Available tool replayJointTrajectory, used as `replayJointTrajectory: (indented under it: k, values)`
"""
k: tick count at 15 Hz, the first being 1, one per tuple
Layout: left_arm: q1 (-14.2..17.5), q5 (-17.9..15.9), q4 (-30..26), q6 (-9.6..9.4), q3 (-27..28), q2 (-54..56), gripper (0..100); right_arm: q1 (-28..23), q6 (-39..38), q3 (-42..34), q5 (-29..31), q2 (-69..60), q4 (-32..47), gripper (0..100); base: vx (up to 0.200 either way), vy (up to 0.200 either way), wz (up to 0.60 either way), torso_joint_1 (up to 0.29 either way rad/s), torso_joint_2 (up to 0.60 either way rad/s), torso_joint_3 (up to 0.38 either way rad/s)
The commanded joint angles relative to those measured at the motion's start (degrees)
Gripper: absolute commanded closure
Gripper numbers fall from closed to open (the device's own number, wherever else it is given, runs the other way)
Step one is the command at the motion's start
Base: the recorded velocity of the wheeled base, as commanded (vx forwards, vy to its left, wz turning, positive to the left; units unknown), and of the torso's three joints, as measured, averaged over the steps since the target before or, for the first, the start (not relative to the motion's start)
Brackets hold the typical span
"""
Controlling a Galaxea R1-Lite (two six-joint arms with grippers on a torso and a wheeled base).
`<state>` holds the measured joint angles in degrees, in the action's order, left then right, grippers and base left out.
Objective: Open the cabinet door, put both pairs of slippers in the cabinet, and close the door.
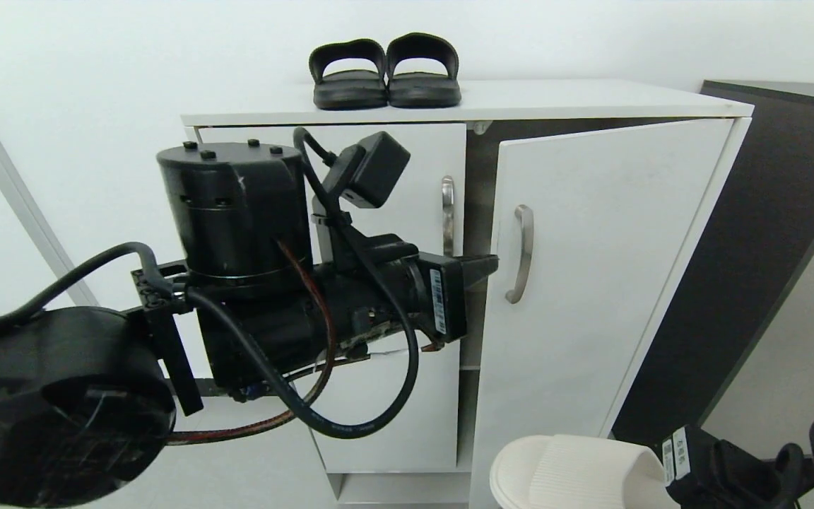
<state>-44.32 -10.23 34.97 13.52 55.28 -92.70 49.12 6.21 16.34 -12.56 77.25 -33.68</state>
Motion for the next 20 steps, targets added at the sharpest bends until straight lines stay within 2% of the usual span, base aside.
replayJointTrajectory:
  k: [1, 3, 6, 8, 11, 16, 20]
  values:
    - [1.5, -0.1, 0.4, 0.28, 0.0, 0.9, 100, 0.0, 0.0, 0.0, 0.1, 0.0, 0.0, 100, 0.0, 0.0, 0.0, 0.0, 0.0, 0.0]
    - [4.2, -0.1, 1.9, 2.74, 2.0, -2.0, 100, 0.0, 0.0, -0.1, 0.0, 0.0, -0.1, 100, 0.0, 0.0, 0.0, 0.0, 0.0, 0.0]
    - [5.8, -0.4, 4.8, 4.15, 6.1, -7.3, 100, 0.0, 1.5, -0.3, 0.0, 0.1, 0.0, 100, 0.0, 0.0, 0.0, 0.0, 0.0, 0.0]
    - [6.2, -0.1, 5.4, 4.41, 10.5, -11.2, 100, 0.0, 1.5, -0.4, -0.1, 0.2, 0.0, 100, 0.0, 0.0, 0.0, 0.0, 0.0, 0.0]
    - [6.2, -0.5, 6.3, 4.67, 13.4, -14.2, 100, 0.0, 1.6, -0.4, -0.1, 0.3, 0.0, 100, 0.0, 0.0, 0.0, 0.0, 0.0, 0.0]
    - [6.1, -0.6, 6.5, 4.67, 14.7, -15.4, 100, 0.1, 1.7, -0.4, 0.0, 0.4, 0.1, 100, 0.0, 0.0, 0.0, 0.0, 0.0, 0.0]
    - [5.1, -0.4, 6.9, 4.67, 14.0, -15.0, 100, 0.3, 2.3, -1.0, -0.1, 0.4, 0.1, 100, -0.2, 0.0, 0.0, 0.005, 0.0, 0.002]
